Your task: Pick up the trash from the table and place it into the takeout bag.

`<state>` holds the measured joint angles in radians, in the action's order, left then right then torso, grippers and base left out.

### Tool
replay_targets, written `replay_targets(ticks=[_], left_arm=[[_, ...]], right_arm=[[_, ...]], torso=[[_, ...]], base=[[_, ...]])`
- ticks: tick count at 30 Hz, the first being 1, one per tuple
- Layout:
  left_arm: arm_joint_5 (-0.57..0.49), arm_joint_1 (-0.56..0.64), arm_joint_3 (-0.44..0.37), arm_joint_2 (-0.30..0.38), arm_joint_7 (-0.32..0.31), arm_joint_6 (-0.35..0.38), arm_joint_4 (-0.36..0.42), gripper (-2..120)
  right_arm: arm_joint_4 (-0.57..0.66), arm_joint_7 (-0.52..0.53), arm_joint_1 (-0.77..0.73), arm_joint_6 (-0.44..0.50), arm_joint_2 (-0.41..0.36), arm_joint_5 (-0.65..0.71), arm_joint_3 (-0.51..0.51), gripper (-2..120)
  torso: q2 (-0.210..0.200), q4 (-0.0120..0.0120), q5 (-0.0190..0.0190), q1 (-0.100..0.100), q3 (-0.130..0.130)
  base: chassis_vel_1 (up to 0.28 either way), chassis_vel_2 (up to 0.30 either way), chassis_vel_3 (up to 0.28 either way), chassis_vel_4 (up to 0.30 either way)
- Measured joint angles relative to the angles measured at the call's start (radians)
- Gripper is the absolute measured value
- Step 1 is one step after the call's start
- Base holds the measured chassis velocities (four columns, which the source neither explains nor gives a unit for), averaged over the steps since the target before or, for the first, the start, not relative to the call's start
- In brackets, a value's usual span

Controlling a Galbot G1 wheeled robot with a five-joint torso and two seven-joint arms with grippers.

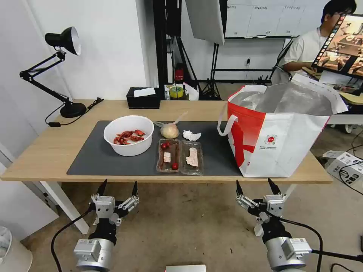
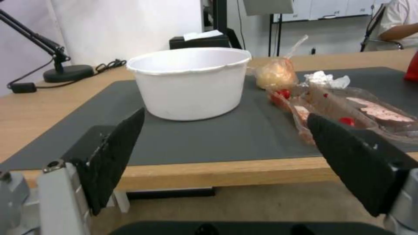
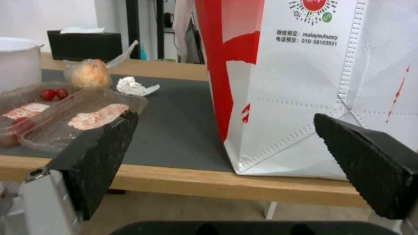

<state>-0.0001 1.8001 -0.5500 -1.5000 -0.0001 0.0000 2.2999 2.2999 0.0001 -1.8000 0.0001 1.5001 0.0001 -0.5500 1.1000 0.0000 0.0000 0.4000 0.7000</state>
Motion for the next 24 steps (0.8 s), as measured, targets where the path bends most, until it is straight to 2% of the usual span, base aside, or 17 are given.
replay_targets(ticks=[16,18,20,22,23,24], left_arm=[[-0.012,-0.006,0.001,0.006,-0.005,0.007,0.000,100],[-0.032,-0.020,0.005,0.018,-0.015,0.022,0.000,100],[-0.116,-0.076,0.019,0.069,-0.055,0.081,0.000,100],[-0.142,-0.094,0.024,0.085,-0.067,0.099,0.000,100],[-0.216,-0.143,0.037,0.129,-0.103,0.152,-0.001,100],[-0.216,-0.143,0.037,0.129,-0.103,0.152,-0.001,100]], right_arm=[[-0.001,0.000,0.005,-0.006,-0.009,0.009,-0.001,100],[-0.003,0.000,0.014,-0.021,-0.026,0.028,-0.004,100],[-0.012,0.006,0.061,-0.084,-0.099,0.109,-0.020,100],[-0.015,0.008,0.076,-0.105,-0.123,0.136,-0.025,100],[-0.024,0.014,0.119,-0.163,-0.191,0.211,-0.039,100],[-0.024,0.014,0.119,-0.163,-0.191,0.211,-0.039,100]], torso=[[0.000,0.0000,0.0000,0.000,0.000],[0.000,0.0000,0.0000,0.000,0.000],[0.000,0.0000,0.0001,0.000,0.000],[0.000,0.0000,0.0000,0.000,0.000],[0.000,0.0000,0.0002,0.000,0.000],[0.000,0.0000,0.0002,0.000,0.000]], base=[[0.000,0.000,0.000,0.000],[0.000,0.000,0.000,0.000],[0.000,0.000,0.000,0.000],[0.000,0.000,0.000,0.000],[0.000,0.000,0.000,0.000],[0.000,0.000,0.000,0.000]])
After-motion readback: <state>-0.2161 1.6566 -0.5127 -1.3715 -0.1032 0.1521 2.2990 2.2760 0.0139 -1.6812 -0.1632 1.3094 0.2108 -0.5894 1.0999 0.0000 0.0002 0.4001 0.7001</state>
